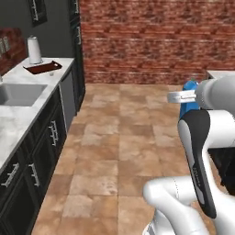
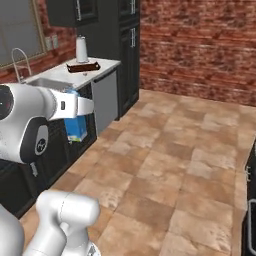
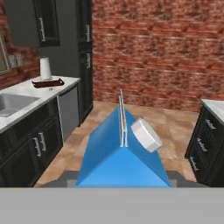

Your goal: Take out the milk from the fridge and place it on the tray on the counter. Then take the sugar cube near the tray and place it in the tray.

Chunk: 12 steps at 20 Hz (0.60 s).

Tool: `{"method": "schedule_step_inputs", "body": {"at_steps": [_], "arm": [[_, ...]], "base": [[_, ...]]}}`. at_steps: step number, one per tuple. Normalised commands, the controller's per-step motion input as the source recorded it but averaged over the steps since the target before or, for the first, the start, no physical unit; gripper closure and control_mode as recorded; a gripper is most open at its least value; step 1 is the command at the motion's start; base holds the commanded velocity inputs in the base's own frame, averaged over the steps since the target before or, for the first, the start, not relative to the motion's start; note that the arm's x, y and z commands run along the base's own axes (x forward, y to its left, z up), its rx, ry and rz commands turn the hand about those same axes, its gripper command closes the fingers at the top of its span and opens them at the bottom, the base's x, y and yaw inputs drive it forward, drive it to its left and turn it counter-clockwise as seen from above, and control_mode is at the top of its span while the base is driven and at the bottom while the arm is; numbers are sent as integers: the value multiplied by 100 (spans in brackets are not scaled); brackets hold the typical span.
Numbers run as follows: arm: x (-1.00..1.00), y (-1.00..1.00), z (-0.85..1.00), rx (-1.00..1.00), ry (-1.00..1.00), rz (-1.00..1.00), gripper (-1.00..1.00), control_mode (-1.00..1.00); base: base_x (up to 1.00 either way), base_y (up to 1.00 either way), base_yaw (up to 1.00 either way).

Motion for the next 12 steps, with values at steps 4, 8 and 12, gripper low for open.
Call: {"method": "schedule_step_inputs", "body": {"at_steps": [4, 8, 12], "arm": [[0, 0, 0, 0, 0, 0, 100, 100], [0, 0, 0, 0, 0, 0, 100, 100], [0, 0, 0, 0, 0, 0, 100, 100]], "base": [[100, -32, 48], [100, -53, 52], [100, -55, 53]]}}
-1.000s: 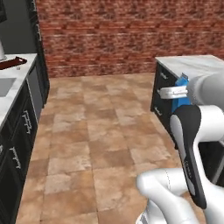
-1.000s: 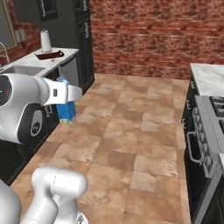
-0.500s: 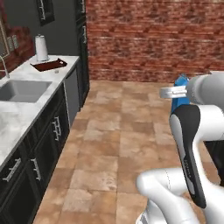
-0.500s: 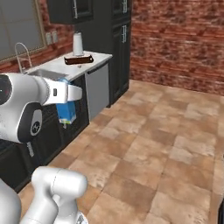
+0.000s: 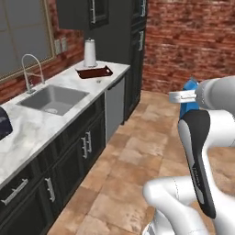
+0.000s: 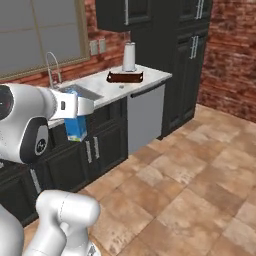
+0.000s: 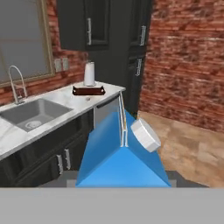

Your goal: Take out the milk from the fridge and place it on the tray on the counter. Then take the sugar cube near the tray and place it in the tray.

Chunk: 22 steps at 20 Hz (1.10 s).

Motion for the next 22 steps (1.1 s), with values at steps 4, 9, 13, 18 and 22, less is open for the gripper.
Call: {"method": "schedule_step_inputs", "body": {"at_steps": [4, 9, 13, 18, 22], "arm": [[0, 0, 0, 0, 0, 0, 100, 100], [0, 0, 0, 0, 0, 0, 100, 100], [0, 0, 0, 0, 0, 0, 100, 100], [0, 0, 0, 0, 0, 0, 100, 100], [0, 0, 0, 0, 0, 0, 100, 100]], "base": [[100, -56, 54], [100, -60, 51], [100, -59, 52], [100, -62, 54], [83, -88, 44]]}}
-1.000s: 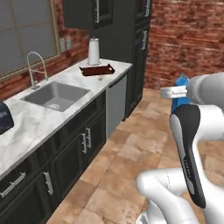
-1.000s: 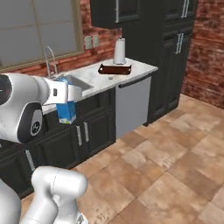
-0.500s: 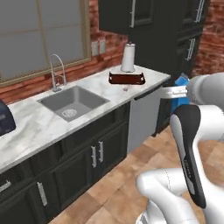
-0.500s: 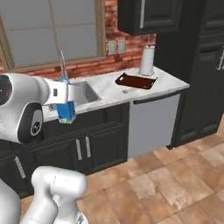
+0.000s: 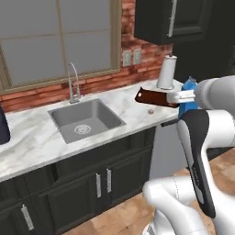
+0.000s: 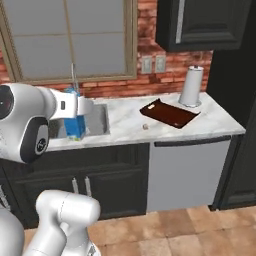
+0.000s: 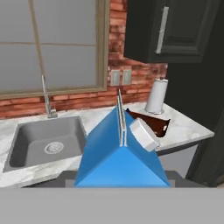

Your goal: Take out the milk from the fridge and place it on the tray on the counter. Then take the sugar cube near the tray and place it in the tray.

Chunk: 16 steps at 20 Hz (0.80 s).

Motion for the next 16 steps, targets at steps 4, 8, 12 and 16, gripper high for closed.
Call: {"method": "schedule_step_inputs", "body": {"at_steps": [4, 8, 12, 16], "arm": [[0, 0, 0, 0, 0, 0, 100, 100], [0, 0, 0, 0, 0, 0, 100, 100], [0, 0, 0, 0, 0, 0, 100, 100], [0, 0, 0, 0, 0, 0, 100, 100]], "base": [[40, -100, 28], [37, -100, 28], [91, -77, 46], [64, -72, 48]]}}
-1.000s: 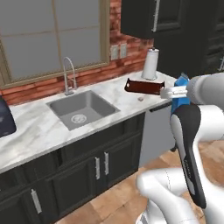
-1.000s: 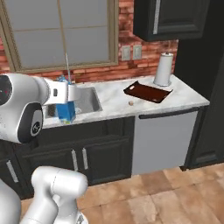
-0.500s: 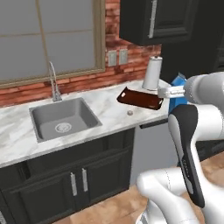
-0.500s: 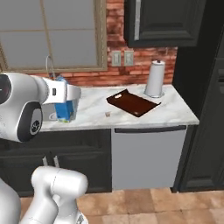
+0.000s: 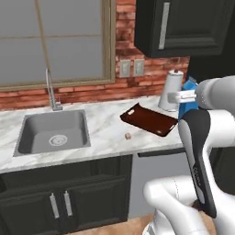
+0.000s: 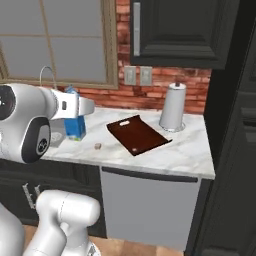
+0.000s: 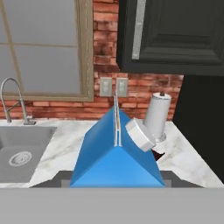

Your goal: Take out the milk from the fridge and place it on the tray on the counter. Then take the sugar cube near the tray and place it in the tray.

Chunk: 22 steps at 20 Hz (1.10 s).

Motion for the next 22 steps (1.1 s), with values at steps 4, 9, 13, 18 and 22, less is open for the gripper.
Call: {"method": "schedule_step_inputs", "body": {"at_steps": [4, 9, 13, 18, 22], "arm": [[0, 0, 0, 0, 0, 0, 100, 100], [0, 0, 0, 0, 0, 0, 100, 100], [0, 0, 0, 0, 0, 0, 100, 100], [0, 0, 0, 0, 0, 0, 100, 100], [0, 0, 0, 0, 0, 0, 100, 100]], "base": [[16, -63, 32], [0, -18, 4], [27, 0, -2], [56, 0, -3], [38, 0, -2]]}}
